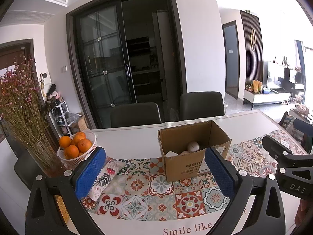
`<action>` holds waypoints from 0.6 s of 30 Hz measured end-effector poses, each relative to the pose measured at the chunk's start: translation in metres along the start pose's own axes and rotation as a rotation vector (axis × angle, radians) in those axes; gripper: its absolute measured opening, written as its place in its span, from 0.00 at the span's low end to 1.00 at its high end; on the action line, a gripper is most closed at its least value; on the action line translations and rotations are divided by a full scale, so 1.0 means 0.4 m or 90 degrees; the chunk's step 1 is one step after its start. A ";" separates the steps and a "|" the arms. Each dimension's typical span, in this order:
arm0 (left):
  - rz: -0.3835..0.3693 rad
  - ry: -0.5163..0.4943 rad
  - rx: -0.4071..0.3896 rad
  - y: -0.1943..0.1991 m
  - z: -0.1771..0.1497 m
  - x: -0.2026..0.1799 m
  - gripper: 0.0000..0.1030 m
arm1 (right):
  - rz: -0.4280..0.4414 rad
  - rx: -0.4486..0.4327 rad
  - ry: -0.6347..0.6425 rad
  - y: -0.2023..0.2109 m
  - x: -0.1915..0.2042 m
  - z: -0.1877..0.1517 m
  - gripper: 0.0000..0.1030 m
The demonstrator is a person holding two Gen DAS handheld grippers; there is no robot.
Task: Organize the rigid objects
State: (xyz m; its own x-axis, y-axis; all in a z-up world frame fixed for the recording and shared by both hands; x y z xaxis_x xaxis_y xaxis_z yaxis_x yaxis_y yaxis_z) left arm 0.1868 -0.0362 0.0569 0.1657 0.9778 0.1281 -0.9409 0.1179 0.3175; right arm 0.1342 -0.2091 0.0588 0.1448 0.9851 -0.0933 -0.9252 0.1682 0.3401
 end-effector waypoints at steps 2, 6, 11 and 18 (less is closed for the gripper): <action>-0.001 0.002 0.000 0.000 0.001 0.002 1.00 | 0.001 0.000 -0.001 0.001 0.001 0.002 0.96; -0.001 0.004 -0.003 0.001 0.003 0.000 1.00 | 0.002 0.000 -0.002 0.001 0.000 0.002 0.96; -0.002 0.005 -0.005 0.005 0.003 0.002 1.00 | 0.002 0.000 -0.003 0.000 -0.002 0.003 0.96; -0.003 0.005 -0.006 0.008 0.004 0.000 1.00 | 0.002 -0.001 -0.003 0.000 -0.003 0.003 0.96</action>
State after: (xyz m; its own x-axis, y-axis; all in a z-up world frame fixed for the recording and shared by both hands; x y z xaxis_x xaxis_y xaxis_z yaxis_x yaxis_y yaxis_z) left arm 0.1844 -0.0361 0.0594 0.1682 0.9786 0.1187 -0.9429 0.1246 0.3089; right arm 0.1345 -0.2101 0.0600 0.1431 0.9858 -0.0883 -0.9264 0.1648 0.3385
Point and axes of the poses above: each gripper's, at about its wrist camera, not at the fingertips, and y roughly against the way its jaws point, x to its left, z to its top, the point moved 3 cm from there along -y, roughly the way its jaws point, and after that the axes turned 9 degrees about -x, right-handed, at the moved point
